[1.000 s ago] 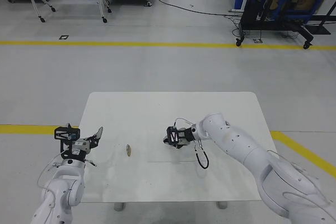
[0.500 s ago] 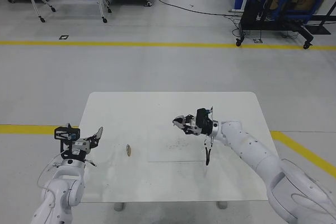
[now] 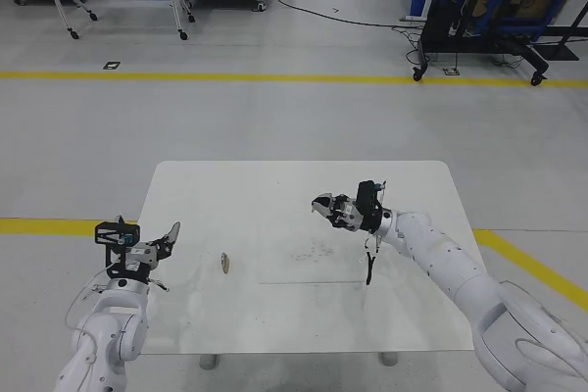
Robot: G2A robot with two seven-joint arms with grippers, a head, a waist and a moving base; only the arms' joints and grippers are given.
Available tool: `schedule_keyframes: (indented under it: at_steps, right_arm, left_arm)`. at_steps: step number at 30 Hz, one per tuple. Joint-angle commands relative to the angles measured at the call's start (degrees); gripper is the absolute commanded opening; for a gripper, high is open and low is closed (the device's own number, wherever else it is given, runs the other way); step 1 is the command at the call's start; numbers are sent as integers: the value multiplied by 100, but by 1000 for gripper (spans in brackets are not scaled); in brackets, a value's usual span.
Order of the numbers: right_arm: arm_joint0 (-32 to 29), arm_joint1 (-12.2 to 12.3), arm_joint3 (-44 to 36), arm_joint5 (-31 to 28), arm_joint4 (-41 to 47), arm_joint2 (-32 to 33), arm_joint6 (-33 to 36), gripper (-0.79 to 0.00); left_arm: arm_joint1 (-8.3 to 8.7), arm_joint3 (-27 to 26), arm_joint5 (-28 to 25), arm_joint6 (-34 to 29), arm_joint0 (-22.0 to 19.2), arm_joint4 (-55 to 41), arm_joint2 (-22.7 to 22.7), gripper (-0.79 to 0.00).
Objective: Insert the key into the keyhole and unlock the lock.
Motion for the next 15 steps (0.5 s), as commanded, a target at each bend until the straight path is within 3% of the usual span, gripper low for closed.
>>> schedule_keyframes:
  at_steps: [1,4,8,9,15]
  right_arm:
    - [-144,-20,-4,-14,428,109,179,-785]
    - [-291,-34,-77,-311,980,259,230,-785]
    - [-506,-77,-231,-467,1776,475,384,-785]
    - [-556,-81,-228,-484,1936,539,402,-785]
    - [-650,-89,-256,-503,2168,638,421,-785]
  left_arm:
    - [-36,-81,-310,273,128,-883,-17,0]
    - [-43,38,-1687,70,98,-2766,-122,0]
    - [-26,313,-2806,-908,-391,-4183,113,0]
    - [-16,339,-2909,-1133,-508,-4239,160,0]
    - [-16,339,-2909,-1133,-508,-4239,160,0]
